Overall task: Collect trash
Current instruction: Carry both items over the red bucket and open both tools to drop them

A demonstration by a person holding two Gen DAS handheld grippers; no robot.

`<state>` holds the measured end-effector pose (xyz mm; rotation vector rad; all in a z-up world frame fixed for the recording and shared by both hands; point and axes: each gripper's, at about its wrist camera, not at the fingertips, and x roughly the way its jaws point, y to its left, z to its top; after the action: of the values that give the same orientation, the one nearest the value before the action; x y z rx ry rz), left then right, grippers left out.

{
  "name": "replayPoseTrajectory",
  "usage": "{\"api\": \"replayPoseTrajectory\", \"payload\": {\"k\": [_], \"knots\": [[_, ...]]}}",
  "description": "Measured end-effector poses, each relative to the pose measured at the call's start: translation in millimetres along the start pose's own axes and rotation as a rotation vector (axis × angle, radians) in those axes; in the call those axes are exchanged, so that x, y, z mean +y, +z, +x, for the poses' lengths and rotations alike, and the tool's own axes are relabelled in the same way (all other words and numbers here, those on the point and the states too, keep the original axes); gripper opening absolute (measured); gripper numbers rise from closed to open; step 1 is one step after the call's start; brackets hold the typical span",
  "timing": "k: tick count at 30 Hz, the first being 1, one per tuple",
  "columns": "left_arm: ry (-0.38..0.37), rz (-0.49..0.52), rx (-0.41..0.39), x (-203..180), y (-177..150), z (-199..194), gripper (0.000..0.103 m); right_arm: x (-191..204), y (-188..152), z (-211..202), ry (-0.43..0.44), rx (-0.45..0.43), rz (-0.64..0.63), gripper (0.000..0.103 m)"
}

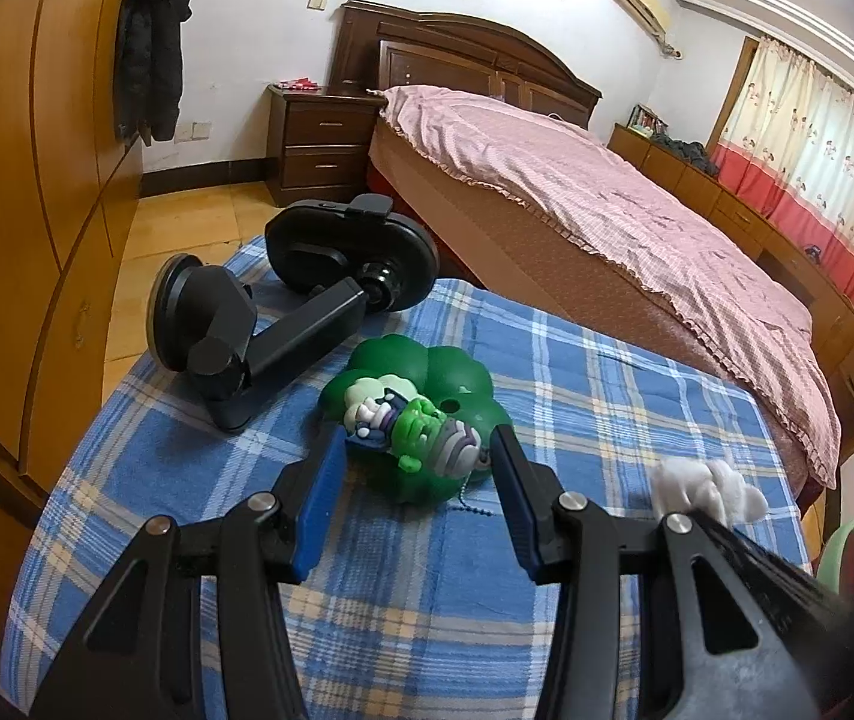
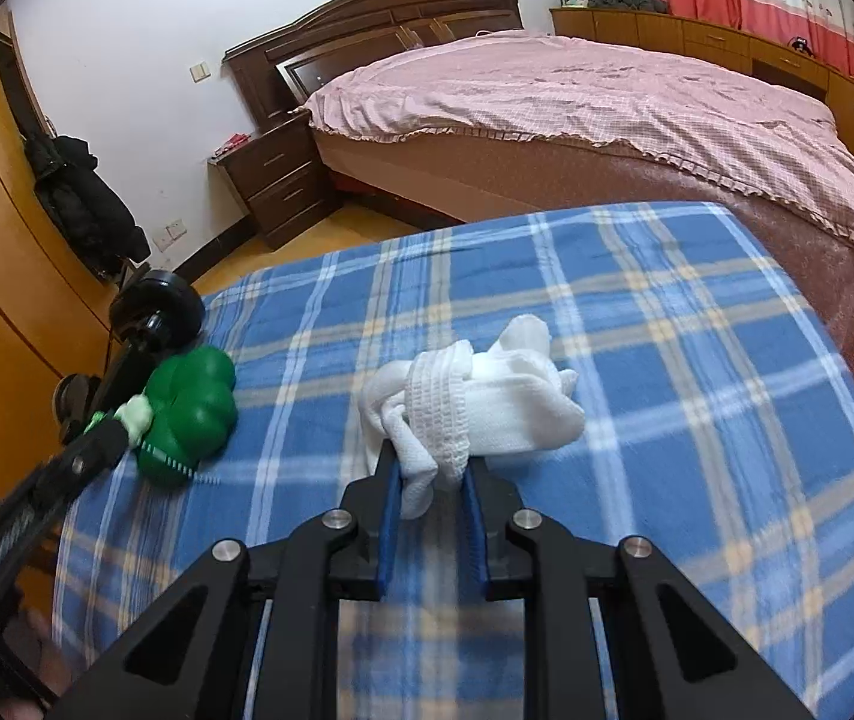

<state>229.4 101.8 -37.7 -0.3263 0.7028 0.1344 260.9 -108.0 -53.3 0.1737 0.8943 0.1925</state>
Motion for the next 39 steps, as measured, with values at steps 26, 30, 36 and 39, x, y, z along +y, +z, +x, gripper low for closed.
{"api": "replayPoseTrajectory", "payload": {"k": [26, 30, 36, 39], "knots": [[-0.146, 0.081, -0.003, -57.9, -16.2, -64.4, 0.050, -58.7, -46.8, -130.9, 0.014, -0.106, 0.064, 0.021], [-0.179, 0.096, 0.009, -70.8, -23.6, -76.6, 0.050, -67.3, -51.2, -146.9, 0.015, -0.124, 0.076, 0.021], [-0.220, 0.136, 0.017, -94.6, -35.9, -95.8, 0.050, -86.5, -62.4, -173.9, 0.011, -0.159, 0.101, 0.021], [-0.238, 0.155, 0.020, -106.3, -41.2, -105.3, 0.050, -96.7, -68.4, -185.9, 0.008, -0.175, 0.119, 0.021]]}}
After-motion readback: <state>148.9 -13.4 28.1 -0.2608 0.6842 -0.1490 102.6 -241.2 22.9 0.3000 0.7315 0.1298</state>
